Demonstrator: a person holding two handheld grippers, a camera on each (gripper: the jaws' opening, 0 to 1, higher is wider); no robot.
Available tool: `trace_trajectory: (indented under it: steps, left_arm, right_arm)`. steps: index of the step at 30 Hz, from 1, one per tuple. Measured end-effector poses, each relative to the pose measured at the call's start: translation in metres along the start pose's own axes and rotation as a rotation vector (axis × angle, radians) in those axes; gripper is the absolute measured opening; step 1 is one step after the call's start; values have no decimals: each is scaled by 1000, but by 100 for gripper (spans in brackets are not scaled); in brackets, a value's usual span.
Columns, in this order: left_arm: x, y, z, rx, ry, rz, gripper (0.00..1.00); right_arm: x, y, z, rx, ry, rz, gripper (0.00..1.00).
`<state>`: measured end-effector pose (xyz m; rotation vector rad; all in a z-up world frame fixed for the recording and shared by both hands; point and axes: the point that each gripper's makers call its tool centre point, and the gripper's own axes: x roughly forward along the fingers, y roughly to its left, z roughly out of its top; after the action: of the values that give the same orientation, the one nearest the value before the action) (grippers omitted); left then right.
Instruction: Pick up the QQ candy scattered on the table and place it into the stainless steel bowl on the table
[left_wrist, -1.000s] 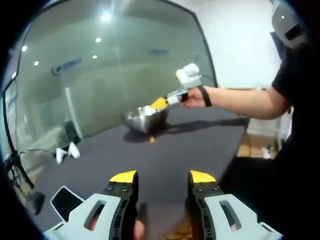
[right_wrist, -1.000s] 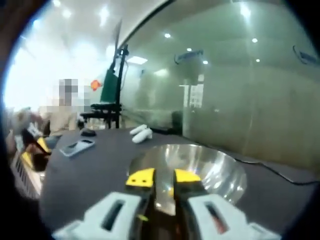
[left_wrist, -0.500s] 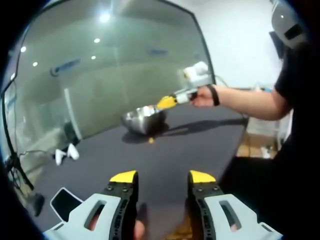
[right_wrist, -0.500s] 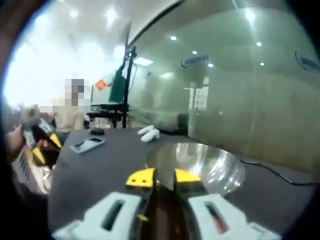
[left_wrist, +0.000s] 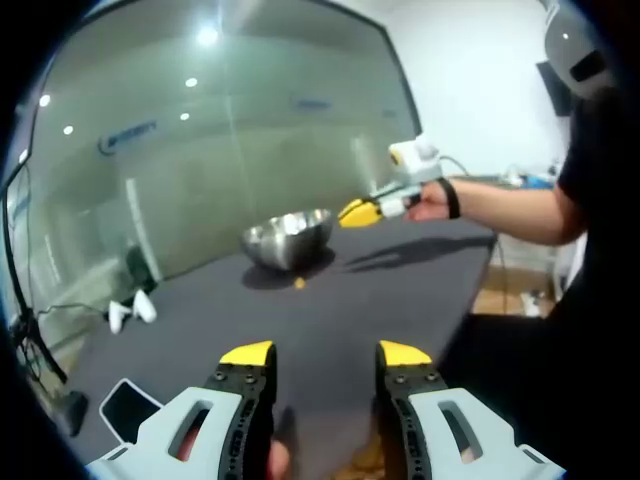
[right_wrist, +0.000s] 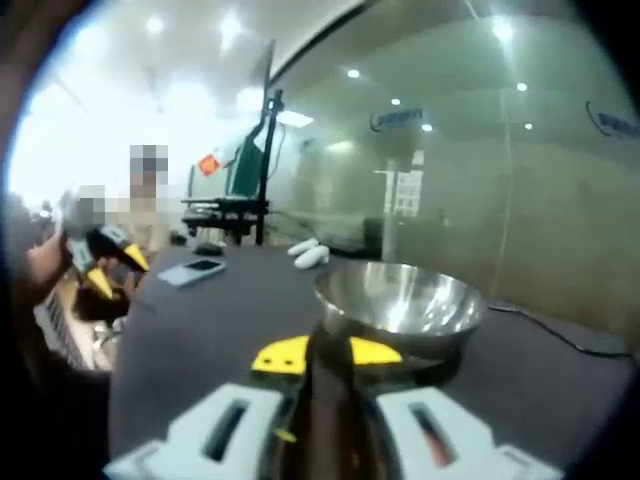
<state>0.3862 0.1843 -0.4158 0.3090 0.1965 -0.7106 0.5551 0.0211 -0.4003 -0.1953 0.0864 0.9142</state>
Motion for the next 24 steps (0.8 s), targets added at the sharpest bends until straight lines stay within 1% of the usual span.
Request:
trace_trajectory:
  steps: [3,6,9,11,12,13,15,17,21,24]
  left_arm:
    - [0,-1,2,0,-10,-1,41]
    - [2,-2,1,-1,-7,-5,41]
    - [2,-2,3,6,-6,-6,41]
    - [0,-1,7,2,-22,-2,41]
    - [0,0,8,-1,-26,3,41]
    - [0,1,9,-1,-29,10,41]
    - [0,2,9,-5,-30,14,41]
    - [1,0,7,-3,-25,11,41]
    - [2,-2,8,1,-20,5,41]
    - [2,-2,9,3,-22,2,41]
  right_arm:
    - [-1,5,-7,-9,16,6,15]
    - [0,4,-14,-13,30,7,15]
    - [3,3,-20,1,35,11,15]
    - [6,1,-24,-16,52,5,15]
    - [7,0,-22,-45,41,-7,15]
    - [9,1,-20,-60,34,-1,15]
    - [13,4,-19,-42,28,23,16]
    - [18,5,-20,-32,30,32,16]
    - [30,5,-27,-3,49,47,16]
    - [39,10,-34,8,74,61,16]
